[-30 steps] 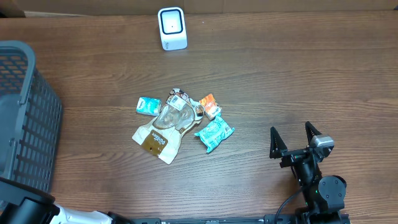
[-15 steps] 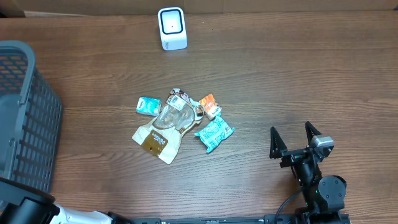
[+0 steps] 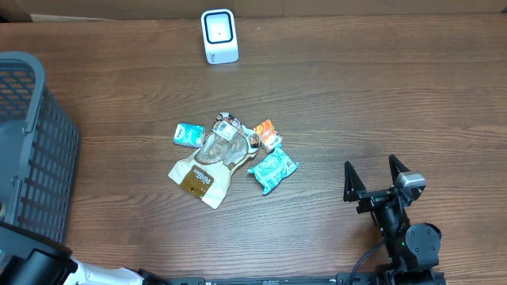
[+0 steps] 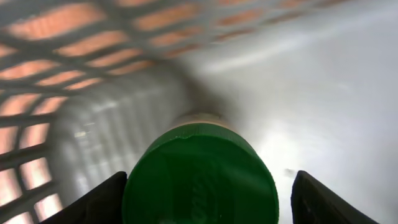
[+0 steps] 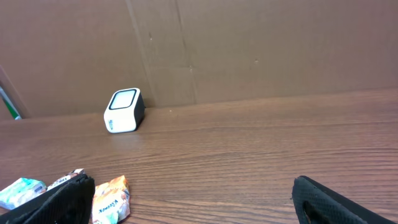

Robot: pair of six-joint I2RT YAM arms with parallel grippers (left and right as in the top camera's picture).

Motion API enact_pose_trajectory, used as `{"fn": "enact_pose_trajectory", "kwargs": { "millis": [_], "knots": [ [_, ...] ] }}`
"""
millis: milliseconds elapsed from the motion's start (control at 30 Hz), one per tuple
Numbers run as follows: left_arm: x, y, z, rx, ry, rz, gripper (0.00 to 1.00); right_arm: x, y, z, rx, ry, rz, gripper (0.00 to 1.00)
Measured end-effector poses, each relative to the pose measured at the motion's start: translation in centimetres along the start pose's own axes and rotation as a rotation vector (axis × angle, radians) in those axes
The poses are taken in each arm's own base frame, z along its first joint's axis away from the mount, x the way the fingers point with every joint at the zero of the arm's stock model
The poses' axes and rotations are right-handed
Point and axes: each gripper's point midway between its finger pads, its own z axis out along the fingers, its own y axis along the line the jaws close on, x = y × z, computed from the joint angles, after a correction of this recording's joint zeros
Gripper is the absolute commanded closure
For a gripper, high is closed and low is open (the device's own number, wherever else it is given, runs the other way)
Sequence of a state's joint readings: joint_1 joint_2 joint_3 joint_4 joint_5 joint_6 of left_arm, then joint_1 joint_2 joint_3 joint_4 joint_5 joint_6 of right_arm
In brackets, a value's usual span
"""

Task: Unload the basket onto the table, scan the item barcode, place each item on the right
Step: 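Reach the left gripper into the basket and grasp the green-capped jar, then lift the green-capped jar out and set it right of the packs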

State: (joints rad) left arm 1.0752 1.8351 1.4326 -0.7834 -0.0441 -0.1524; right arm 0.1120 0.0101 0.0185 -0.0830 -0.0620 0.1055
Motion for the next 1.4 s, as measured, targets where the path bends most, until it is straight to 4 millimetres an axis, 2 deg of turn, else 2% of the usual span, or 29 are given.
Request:
{"fn": "enact_pose_trajectory", "kwargs": {
  "millis": [67,133,267,367,500,667,767,900,1033,1233,1333,1400],
  "knots": [
    [0.2,-1.4,-0.1,0.035,0.004,0.038,0.36,0.0,0.0,0.0,0.000,0.000,-0.001,0.00],
    [0.5,-2.9,-0.1,0.062,0.005,0.086,0.41,0.0,0.0,0.0,0.000,0.000,0.000,0.00],
    [1.0,-5.4,-0.3,0.088,0.005,0.172,0.39,0.0,0.0,0.0,0.000,0.000,0.000,0.00],
    [1.1,-6.2,-0.4,0.086,0.000,0.204,0.35,0.0,0.0,0.0,0.000,0.000,0.000,0.00],
    [0.8,-6.3,-0.4,0.081,-0.016,0.209,0.21,0.0,0.0,0.0,0.000,0.001,0.000,0.00],
    [0.3,-6.4,-0.4,0.083,-0.034,0.208,0.20,0.0,0.0,0.0,0.000,0.001,0.000,0.00],
    [0.2,-6.4,-0.3,0.084,-0.037,0.209,0.30,0.0,0.0,0.0,0.000,0.000,-0.001,0.00],
    [1.1,-6.4,1.3,0.083,0.010,0.209,0.33,0.0,0.0,0.0,0.000,0.000,0.000,0.00],
    [1.5,-6.5,2.0,0.083,0.031,0.205,0.46,0.0,0.0,0.0,0.000,0.000,0.000,0.00],
    [1.9,-6.4,1.6,0.082,0.056,0.207,0.61,0.0,0.0,0.0,0.000,0.000,0.000,0.00],
    [2.2,-6.4,1.0,0.089,0.088,0.206,0.60,0.0,0.0,0.0,0.000,0.001,0.000,0.00],
    [1.7,-6.8,-0.1,0.102,0.096,0.206,0.60,0.0,0.0,0.0,0.000,0.000,-0.001,0.00]
  ]
}}
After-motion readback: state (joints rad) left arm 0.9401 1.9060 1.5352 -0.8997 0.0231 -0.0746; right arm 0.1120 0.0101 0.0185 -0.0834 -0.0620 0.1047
